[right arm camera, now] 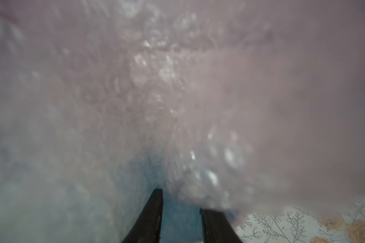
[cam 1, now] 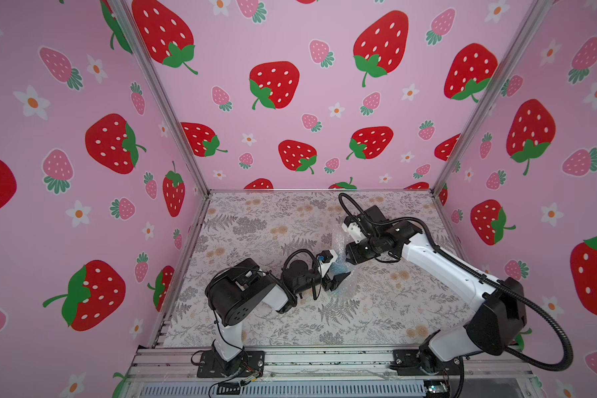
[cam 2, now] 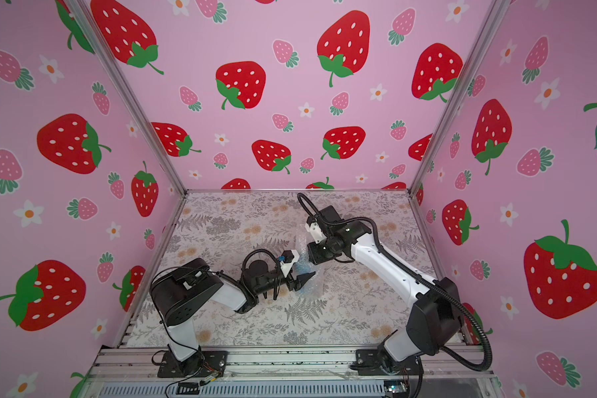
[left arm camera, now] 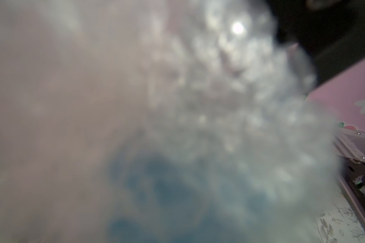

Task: Wrap wine glasses in bubble wrap
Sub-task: Place the bubble wrap at the center of the board, then wrap the wine glass in bubble wrap.

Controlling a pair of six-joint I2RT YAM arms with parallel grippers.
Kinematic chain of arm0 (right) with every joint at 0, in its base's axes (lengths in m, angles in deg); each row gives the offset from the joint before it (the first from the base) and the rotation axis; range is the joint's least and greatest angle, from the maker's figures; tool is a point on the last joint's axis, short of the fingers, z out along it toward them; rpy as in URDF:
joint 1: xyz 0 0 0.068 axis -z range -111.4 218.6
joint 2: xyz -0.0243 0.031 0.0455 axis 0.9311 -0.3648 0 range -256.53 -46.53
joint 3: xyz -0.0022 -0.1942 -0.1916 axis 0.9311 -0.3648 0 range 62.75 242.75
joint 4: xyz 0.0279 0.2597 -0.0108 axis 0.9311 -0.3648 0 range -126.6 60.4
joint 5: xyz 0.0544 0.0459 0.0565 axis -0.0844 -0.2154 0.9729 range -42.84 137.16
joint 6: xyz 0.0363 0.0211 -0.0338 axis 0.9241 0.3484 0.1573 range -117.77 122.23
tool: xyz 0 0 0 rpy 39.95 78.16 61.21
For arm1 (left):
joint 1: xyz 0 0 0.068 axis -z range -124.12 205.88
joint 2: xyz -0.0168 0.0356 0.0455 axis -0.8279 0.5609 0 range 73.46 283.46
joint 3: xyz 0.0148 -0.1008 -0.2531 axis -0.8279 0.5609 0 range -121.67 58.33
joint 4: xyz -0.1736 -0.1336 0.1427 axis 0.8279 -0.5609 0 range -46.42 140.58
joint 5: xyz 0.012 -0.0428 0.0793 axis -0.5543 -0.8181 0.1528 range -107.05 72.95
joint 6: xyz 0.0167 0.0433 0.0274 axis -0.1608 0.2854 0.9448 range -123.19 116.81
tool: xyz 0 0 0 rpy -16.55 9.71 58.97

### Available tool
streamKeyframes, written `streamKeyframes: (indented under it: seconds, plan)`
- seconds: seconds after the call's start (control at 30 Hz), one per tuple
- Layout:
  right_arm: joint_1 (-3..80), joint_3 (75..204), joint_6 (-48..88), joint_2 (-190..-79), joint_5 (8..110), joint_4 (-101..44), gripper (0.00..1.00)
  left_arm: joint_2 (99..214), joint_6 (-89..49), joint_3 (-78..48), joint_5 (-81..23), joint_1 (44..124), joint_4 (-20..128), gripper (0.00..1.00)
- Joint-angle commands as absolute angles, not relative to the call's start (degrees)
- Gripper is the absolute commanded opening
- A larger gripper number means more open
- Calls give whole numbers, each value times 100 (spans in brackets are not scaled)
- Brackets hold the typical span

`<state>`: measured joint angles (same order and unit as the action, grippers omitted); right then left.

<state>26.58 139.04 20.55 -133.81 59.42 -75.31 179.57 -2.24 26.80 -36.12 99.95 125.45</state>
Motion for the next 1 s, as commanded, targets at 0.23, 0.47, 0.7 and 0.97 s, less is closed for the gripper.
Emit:
streamKeyframes:
  seconds: [0.23, 0.47, 0.7, 0.97]
  plan:
    - [2421, 13769, 2283, -13714, 6014, -7768, 28, 16449, 11, 3068, -3494, 9907, 10670, 99]
    - [2331, 13702, 2450, -13767, 6192, -7486, 28, 15406, 218, 3092, -3184, 9873, 9686, 99]
    - [2325, 13429, 2741, -13653, 6398, -7075, 26, 14812, -27, 2577, -3610, 9868, 8927, 93]
    - [2250, 13306, 2991, -13690, 6633, -6744, 23, 14614, 50, 2238, -3717, 9825, 8327, 84]
